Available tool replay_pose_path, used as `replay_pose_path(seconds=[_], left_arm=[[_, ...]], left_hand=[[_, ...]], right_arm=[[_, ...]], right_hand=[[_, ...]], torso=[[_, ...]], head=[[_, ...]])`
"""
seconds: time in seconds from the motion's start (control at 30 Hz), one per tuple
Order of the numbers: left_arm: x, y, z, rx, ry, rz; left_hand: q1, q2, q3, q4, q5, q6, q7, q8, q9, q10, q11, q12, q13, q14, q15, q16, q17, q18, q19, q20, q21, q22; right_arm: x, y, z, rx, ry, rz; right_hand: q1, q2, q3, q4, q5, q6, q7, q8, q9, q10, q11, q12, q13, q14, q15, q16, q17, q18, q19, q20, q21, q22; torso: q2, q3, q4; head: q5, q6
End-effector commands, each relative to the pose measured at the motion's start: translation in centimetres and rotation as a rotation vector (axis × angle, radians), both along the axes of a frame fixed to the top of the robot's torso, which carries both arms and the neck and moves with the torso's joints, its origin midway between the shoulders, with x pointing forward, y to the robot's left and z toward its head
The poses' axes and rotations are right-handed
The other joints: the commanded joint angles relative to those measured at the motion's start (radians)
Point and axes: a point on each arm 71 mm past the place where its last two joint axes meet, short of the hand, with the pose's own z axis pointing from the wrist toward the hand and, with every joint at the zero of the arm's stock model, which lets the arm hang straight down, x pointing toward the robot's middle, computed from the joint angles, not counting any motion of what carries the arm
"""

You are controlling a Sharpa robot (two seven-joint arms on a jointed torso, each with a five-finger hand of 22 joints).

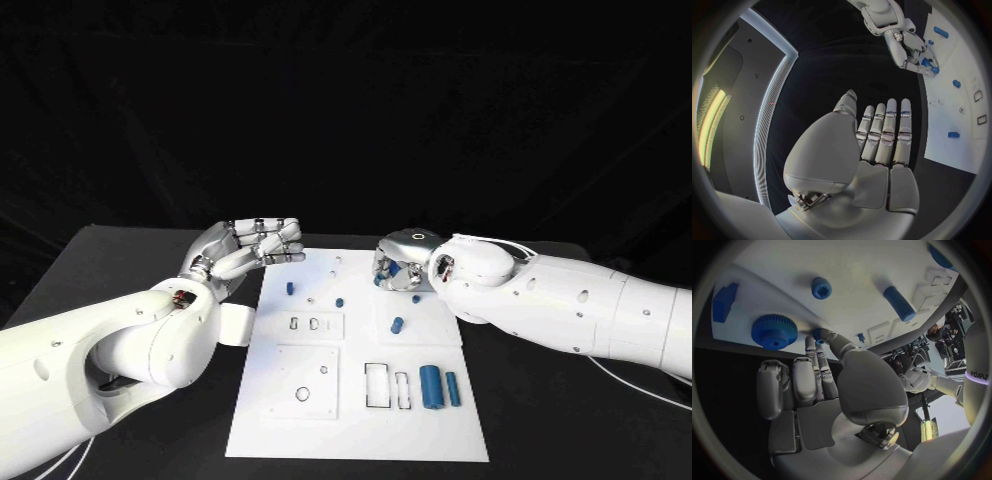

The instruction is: Assemble the parts on the task board

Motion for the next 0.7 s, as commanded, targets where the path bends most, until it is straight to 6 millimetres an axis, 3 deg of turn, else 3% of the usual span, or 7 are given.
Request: replay_pose_path(seconds=[0.03,0.2,0.37,0.7], left_arm=[[0.0,-0.1,0.2,-0.009,-0.006,-0.016],[0.1,0.0,0.1,-0.011,-0.003,-0.015],[0.1,0.0,0.1,-0.011,-0.001,-0.014],[0.1,0.0,0.1,-0.012,0.000,-0.017]], left_hand=[[0.005,0.004,-0.006,0.000,-0.005,-0.001,0.006,-0.007,-0.001,-0.005,0.002,-0.006,-0.001,-0.010,0.001,-0.009,0.000,0.010,-0.001,0.000,0.004,-0.001],[0.007,0.005,-0.008,-0.001,-0.005,0.000,0.007,-0.012,-0.001,-0.007,0.004,-0.014,-0.001,-0.027,0.006,-0.029,-0.003,0.008,-0.020,0.004,-0.006,-0.007],[0.007,0.005,-0.009,-0.001,-0.005,0.000,0.008,-0.013,-0.001,-0.008,0.005,-0.016,-0.001,-0.028,0.007,-0.031,-0.003,0.008,-0.021,0.004,-0.007,-0.008],[0.007,0.005,-0.009,-0.002,-0.005,-0.002,0.008,-0.016,-0.002,-0.011,0.006,-0.019,-0.002,-0.031,0.008,-0.036,-0.003,0.008,-0.024,0.005,-0.008,-0.009]], right_arm=[[-0.3,0.1,0.3,0.040,-0.051,0.010],[-0.5,0.1,1.1,0.107,-0.119,0.009],[-0.5,0.4,1.4,0.135,-0.151,0.001],[0.2,1.9,1.6,0.156,-0.187,-0.013]], right_hand=[[0.012,0.001,0.009,0.001,0.001,0.008,-0.002,0.006,0.003,0.006,0.000,0.005,0.001,0.034,-0.008,0.003,-0.003,-0.021,0.007,-0.002,0.005,0.052],[0.014,0.000,0.015,0.001,0.006,0.010,-0.001,0.006,0.004,0.006,0.000,0.003,0.000,0.033,-0.007,0.003,-0.004,-0.021,0.008,-0.002,0.007,0.054],[0.016,-0.001,0.020,0.000,0.009,0.013,-0.001,0.007,0.006,0.009,0.000,0.002,0.000,0.033,-0.008,0.006,-0.002,-0.023,0.012,-0.003,0.011,0.061],[0.014,-0.002,0.023,0.002,0.008,0.015,0.000,0.007,0.007,0.012,0.000,0.002,0.000,0.033,-0.008,0.010,0.002,-0.025,0.017,-0.003,0.016,0.070]], torso=[[-0.001,-0.0003,-0.0006],[0.001,-0.0007,0.0015],[0.002,-0.0010,0.0023],[0.003,-0.0004,0.0024]], head=[[0.001,0.003],[0.000,0.011],[-0.007,0.011],[-0.002,0.015]])
